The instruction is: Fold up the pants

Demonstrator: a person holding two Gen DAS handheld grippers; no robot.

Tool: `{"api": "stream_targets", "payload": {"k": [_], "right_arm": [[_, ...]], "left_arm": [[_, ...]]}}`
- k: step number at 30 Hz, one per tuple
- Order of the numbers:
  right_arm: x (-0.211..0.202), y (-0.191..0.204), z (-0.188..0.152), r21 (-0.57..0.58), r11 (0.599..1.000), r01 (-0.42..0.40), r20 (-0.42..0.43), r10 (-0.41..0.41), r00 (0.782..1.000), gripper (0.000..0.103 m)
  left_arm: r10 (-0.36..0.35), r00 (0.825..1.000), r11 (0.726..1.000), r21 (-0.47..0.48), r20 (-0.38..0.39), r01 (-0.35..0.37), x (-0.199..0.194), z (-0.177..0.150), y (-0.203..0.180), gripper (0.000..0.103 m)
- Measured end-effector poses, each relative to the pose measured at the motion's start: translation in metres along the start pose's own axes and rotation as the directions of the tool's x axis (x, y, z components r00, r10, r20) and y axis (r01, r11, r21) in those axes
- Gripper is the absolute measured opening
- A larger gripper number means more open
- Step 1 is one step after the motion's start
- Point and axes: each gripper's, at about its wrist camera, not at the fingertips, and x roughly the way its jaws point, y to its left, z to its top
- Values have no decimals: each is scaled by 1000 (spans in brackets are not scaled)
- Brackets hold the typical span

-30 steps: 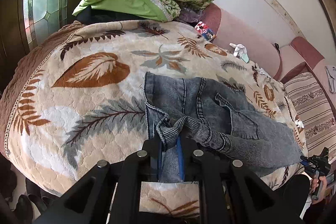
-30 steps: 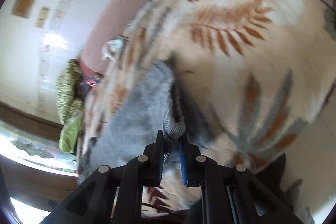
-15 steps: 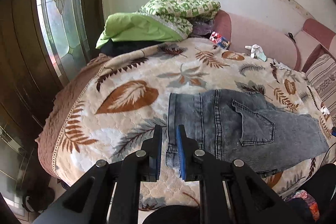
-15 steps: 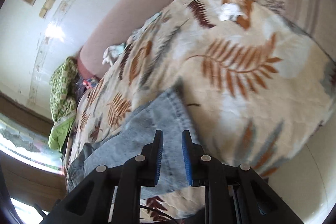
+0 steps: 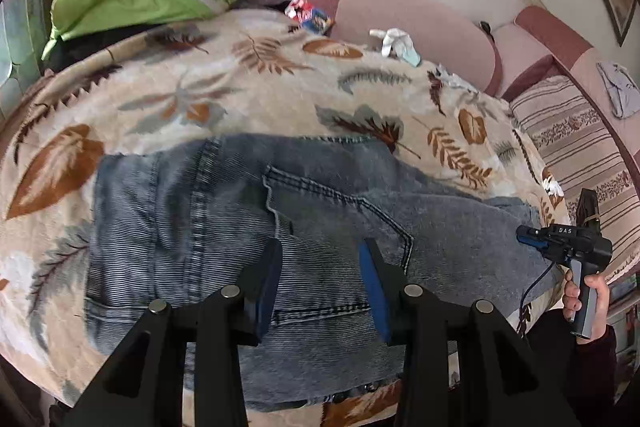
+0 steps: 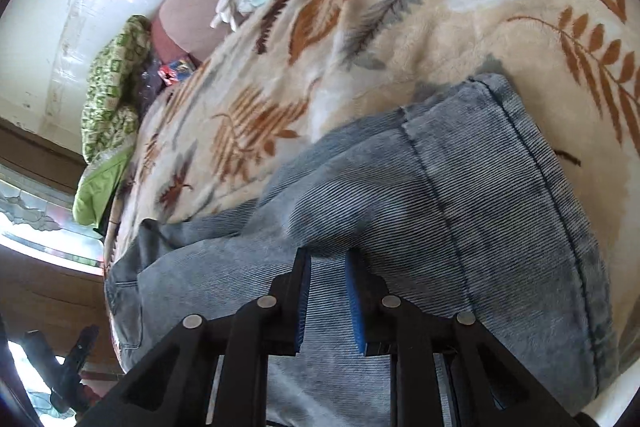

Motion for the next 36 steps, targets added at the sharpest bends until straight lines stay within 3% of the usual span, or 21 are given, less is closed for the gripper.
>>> {"api": "stream_targets", "payload": {"k": [5, 11, 15, 21, 24, 27, 31, 36], "right_arm": [[7, -7, 13, 17, 1000, -16, -4, 16, 1000, 19], [23, 4, 30, -19, 998, 52, 8, -52, 999, 19], [30, 9, 39, -40, 995, 92, 17, -91, 996, 19], [17, 6, 37, -13, 999, 40, 46, -40, 998, 19], [-4, 17, 30, -62, 998, 30, 130, -22, 991, 21], [-14, 39, 23, -148, 988, -33, 174, 59, 983, 21], [-2, 79, 6, -293, 952, -86, 117, 125, 985, 21], [37, 121, -22, -413, 905, -99, -20, 100, 995, 21]], "left_arm": [[74, 993, 997, 1, -91, -74, 39, -5, -5, 41], [83, 991, 996, -12, -102, -85, 40, -7, -2, 41], [104, 989, 994, -3, -106, -105, 42, -5, -7, 46], [122, 989, 992, 11, -78, -122, 33, -11, -9, 48], [159, 987, 987, 22, -21, -158, 17, -13, -10, 48], [160, 986, 986, 48, 45, -162, 4, -11, -15, 52], [173, 981, 980, 85, 85, -180, 9, -8, -23, 69], [202, 979, 976, 83, 3, -202, 36, -8, -19, 69]]}}
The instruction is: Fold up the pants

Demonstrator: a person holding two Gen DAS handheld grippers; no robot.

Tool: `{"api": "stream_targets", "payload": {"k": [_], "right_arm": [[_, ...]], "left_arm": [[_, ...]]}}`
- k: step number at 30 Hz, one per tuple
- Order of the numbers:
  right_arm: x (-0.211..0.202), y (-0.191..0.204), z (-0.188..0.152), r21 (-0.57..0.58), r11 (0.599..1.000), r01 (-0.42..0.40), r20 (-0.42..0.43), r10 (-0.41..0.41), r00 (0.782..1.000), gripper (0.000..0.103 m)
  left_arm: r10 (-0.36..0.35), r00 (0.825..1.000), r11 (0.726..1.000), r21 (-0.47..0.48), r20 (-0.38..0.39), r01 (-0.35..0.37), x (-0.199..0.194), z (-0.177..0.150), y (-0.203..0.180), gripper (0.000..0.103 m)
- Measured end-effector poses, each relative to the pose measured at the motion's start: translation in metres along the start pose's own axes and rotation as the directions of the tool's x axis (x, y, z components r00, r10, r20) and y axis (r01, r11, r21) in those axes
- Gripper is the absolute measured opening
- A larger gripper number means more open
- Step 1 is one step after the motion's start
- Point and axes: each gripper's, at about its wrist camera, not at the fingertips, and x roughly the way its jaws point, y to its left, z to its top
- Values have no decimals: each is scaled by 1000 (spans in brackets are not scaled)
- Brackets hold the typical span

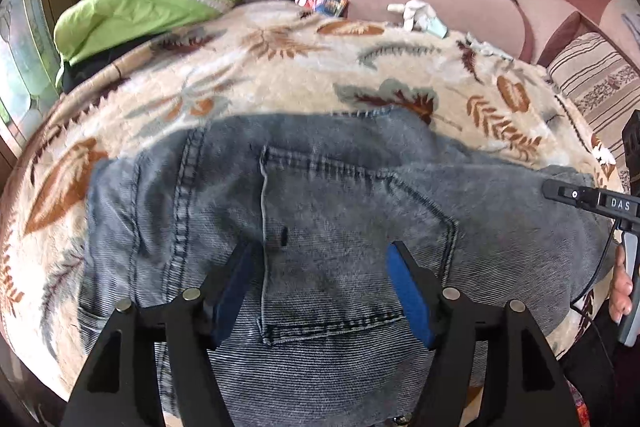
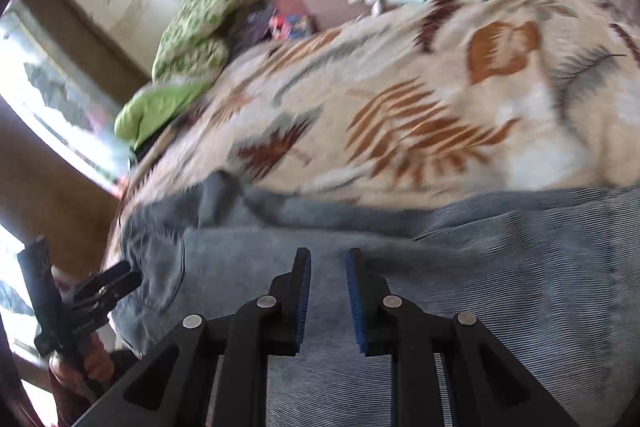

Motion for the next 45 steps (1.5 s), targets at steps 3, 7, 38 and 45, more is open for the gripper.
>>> {"api": "stream_targets", "payload": {"k": [3, 7, 38, 45], "right_arm": [[23, 9, -4, -27, 999, 37, -55, -38, 998, 21], [38, 7, -1, -40, 997, 58, -50, -60, 997, 20], [-35, -8, -4, -29, 994, 105, 219, -96, 971, 26], [0, 21, -19, -148, 983, 107, 102, -93, 990, 26]], "left_arm": [[6, 1000, 1000, -3, -9, -6, 8, -1, 1, 71], [15, 1000, 999, 31, 19, -16, 18, -8, -8, 88], [-10, 930, 991, 130, 367, -41, -46, -25, -31, 93], [39, 946, 988, 132, 321, -85, -34, -23, -33, 93]]}}
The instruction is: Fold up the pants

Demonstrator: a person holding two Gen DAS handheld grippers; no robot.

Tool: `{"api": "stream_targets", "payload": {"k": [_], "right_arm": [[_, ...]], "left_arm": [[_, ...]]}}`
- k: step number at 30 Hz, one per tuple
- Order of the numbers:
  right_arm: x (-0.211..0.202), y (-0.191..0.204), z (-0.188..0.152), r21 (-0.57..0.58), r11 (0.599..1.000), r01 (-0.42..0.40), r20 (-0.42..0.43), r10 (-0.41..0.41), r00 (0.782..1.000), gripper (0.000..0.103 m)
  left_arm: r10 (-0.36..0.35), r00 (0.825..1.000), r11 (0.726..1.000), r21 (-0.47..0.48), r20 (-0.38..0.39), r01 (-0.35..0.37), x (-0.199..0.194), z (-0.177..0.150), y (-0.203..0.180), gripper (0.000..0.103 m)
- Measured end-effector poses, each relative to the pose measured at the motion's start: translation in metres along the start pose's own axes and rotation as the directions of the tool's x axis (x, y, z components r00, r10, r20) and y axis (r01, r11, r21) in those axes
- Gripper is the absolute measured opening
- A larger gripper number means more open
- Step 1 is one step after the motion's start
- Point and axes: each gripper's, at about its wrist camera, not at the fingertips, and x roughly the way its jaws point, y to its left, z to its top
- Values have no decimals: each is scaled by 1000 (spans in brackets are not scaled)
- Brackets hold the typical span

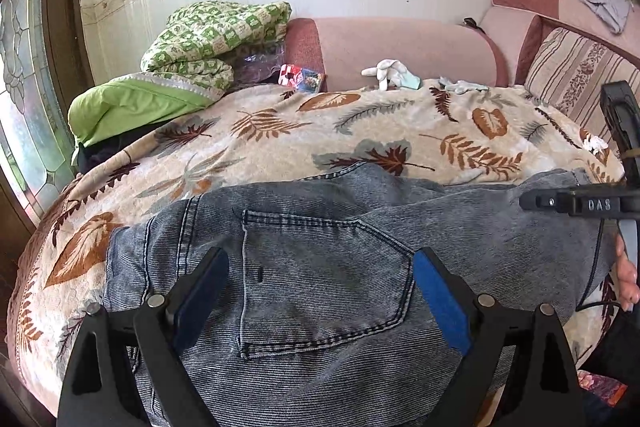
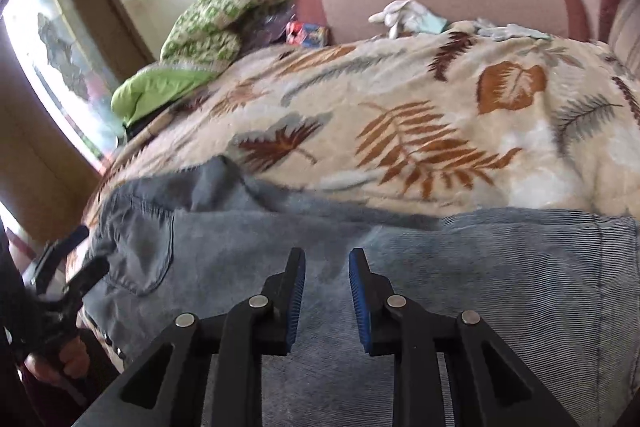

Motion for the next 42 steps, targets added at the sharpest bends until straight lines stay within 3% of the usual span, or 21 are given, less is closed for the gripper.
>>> {"api": "stream_targets", "payload": {"k": [4, 9, 20, 30, 42], "right_arm": [[9, 18, -9, -74, 997, -6, -27, 4, 1000, 26], [16, 28, -14, -97, 995, -6, -45, 2, 999, 26], [28, 22, -16, -66, 998, 11, -91, -17, 996, 26], [28, 28, -17, -88, 996, 24, -64, -30, 997, 36], [8, 9, -9, -8, 999, 39, -20, -39, 999, 37]], "left_arm": [[58, 998, 998, -33, -21, -59, 7, 0, 9, 93], [79, 995, 992, -96, -55, -84, 13, -1, 22, 93], [131, 989, 991, -34, -66, -133, 18, -4, 14, 93], [143, 988, 989, -22, -58, -144, 14, -4, 13, 93], [154, 986, 988, -4, -57, -154, 15, -5, 10, 93]]}}
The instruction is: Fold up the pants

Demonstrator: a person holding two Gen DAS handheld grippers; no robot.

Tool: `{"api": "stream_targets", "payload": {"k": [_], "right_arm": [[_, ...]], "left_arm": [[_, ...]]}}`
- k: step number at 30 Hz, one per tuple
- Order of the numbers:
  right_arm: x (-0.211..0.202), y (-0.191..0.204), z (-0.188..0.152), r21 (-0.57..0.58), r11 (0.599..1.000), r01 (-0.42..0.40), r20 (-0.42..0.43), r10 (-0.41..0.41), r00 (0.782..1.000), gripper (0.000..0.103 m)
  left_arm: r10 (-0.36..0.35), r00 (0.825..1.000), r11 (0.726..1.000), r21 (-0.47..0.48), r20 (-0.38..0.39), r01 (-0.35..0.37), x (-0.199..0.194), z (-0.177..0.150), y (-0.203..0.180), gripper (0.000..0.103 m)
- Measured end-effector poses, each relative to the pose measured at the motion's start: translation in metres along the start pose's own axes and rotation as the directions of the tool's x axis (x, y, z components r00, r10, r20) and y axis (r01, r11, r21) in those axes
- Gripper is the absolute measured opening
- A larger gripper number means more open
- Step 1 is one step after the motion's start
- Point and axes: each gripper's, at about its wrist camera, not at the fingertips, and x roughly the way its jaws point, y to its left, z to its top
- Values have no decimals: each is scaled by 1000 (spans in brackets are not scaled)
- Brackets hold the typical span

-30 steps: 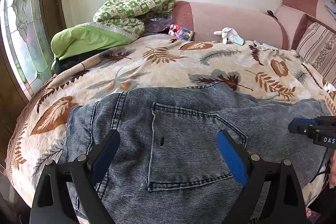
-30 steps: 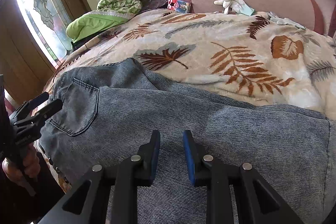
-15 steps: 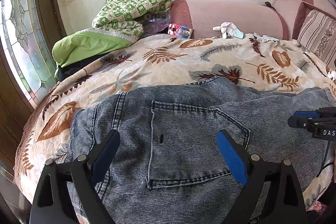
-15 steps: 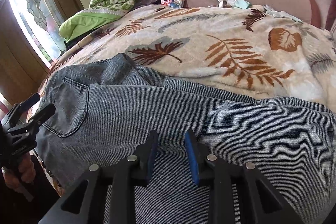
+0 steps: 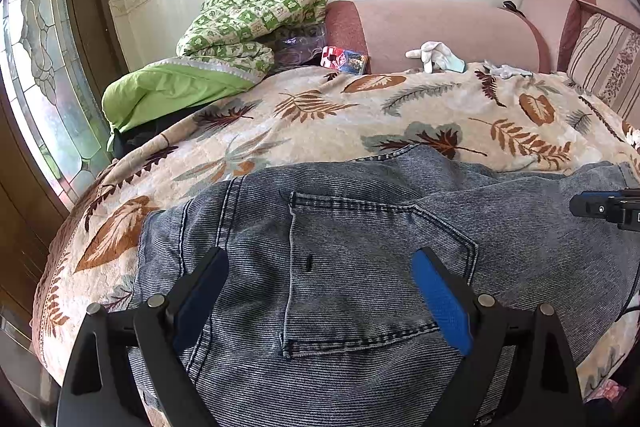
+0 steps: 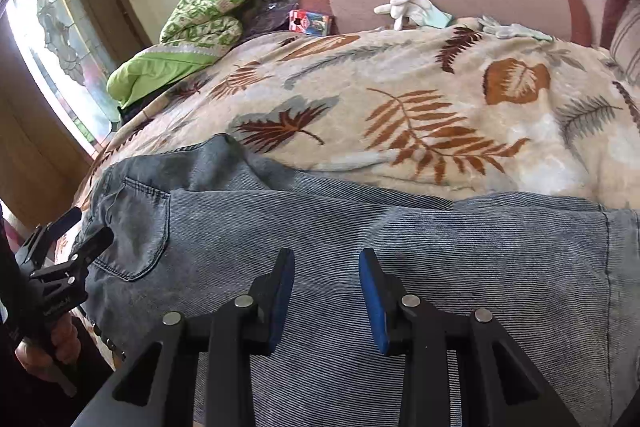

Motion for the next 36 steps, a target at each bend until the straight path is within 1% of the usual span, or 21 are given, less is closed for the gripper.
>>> {"api": "stream_targets", "payload": {"k": [3, 5, 7, 10, 13, 16, 19, 22, 26, 29, 32, 36], "right_arm": [[6, -1, -1, 1, 1000, 15, -28, -15, 999, 37], [11, -1, -2, -2, 1000, 23, -47, -23, 999, 39], [14, -1, -3, 3, 1000, 4, -56, -4, 998, 50], [13, 3, -4, -14, 1000, 11, -49, -12, 999, 50], [6, 4, -3, -18, 1000, 11, -17, -11, 1000, 50], [-3, -3, 2, 11, 1000, 8, 16, -8, 1000, 50], [-11, -10, 6, 40, 999, 8, 34, -9, 999, 50], [-17, -12, 8, 42, 999, 15, 50, -17, 999, 50], [-27, -9, 11, 19, 999, 30, 78, -31, 996, 50], [-38, -7, 12, 0, 999, 42, 119, -41, 992, 50], [-53, -10, 14, 5, 999, 42, 165, -43, 985, 50], [-70, -22, 19, 39, 998, 45, 213, -53, 976, 51]], "left_arm": [[2, 1000, 1000, 6, -9, -2, 2, -1, -1, 93], [4, 1000, 1000, 8, -14, -4, 3, -1, -2, 93], [5, 1000, 1000, 9, -19, -5, 3, -1, -2, 93], [6, 1000, 1000, 8, -20, -6, 4, -1, -1, 93], [15, 1000, 1000, 9, -21, -14, 5, -2, 0, 93], [26, 999, 1000, 10, -31, -25, 7, -2, -1, 93], [39, 999, 999, 11, -35, -39, 7, -1, -3, 93], [46, 998, 999, 17, -30, -46, 1, 2, -8, 93], [42, 999, 999, 25, 0, -42, -13, 12, -21, 93], [28, 1000, 999, 15, 5, -28, -19, 24, -33, 93], [9, 1000, 1000, 8, 9, -9, -23, 36, -45, 93], [0, 1000, 1000, 24, 28, -1, -31, 49, -63, 93]]}}
